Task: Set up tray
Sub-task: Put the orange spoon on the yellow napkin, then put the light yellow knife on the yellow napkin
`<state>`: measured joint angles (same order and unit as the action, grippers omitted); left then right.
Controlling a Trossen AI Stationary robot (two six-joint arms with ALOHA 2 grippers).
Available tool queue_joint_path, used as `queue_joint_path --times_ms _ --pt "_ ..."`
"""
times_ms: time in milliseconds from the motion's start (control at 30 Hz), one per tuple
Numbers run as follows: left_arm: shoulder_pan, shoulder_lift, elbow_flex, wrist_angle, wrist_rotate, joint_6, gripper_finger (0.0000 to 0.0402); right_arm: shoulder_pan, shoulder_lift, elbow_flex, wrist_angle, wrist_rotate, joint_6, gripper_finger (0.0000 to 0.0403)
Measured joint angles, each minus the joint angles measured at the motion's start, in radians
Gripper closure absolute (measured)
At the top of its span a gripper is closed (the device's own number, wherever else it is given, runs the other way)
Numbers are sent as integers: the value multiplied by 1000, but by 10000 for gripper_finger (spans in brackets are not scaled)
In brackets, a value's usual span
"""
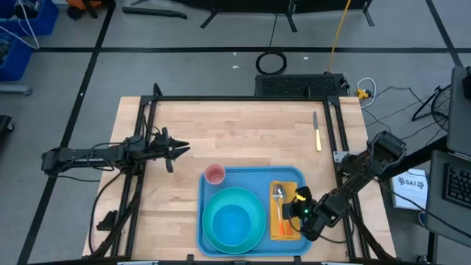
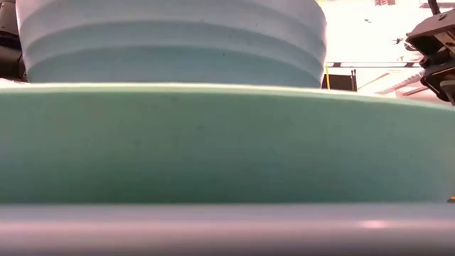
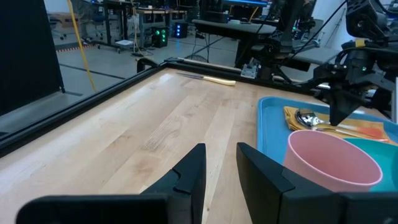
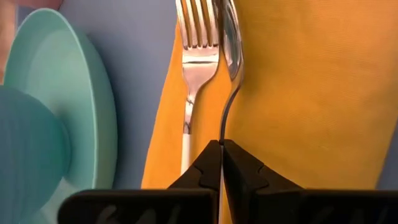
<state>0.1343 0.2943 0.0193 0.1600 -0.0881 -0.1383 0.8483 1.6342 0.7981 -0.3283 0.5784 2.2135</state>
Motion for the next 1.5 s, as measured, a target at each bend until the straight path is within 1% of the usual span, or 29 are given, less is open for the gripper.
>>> queue_joint_path --times_ms 167,333,400,533,667,833,1033,1167,1267,1400,1500 --pt "0 0 0 1 0 0 309 0 7 0 3 1 -4 403" --pt "0 0 0 1 0 0 309 0 8 0 22 -4 -45 401" --pt "0 0 0 0 0 0 309 0 8 0 25 -9 -52 392" --pt "0 0 0 0 0 0 309 0 9 0 -4 -73 -35 363" --pt "0 0 0 0 0 0 309 0 8 1 -13 -73 -21 335" --pt "0 0 0 0 0 0 309 0 5 1 -19 -71 -25 326" --pt "0 0 0 0 0 0 309 0 -78 -1 -81 -85 -30 329" --pt "0 0 0 1 0 0 309 -1 -130 -1 -85 -9 -49 329" --pt "0 0 0 1 0 0 309 -15 -170 -1 -107 14 -103 330" --pt "0 0 0 1 0 0 309 -42 -251 -1 -230 39 -171 330" --pt "0 0 0 -2 0 0 309 -89 -329 -1 -359 68 -251 330"
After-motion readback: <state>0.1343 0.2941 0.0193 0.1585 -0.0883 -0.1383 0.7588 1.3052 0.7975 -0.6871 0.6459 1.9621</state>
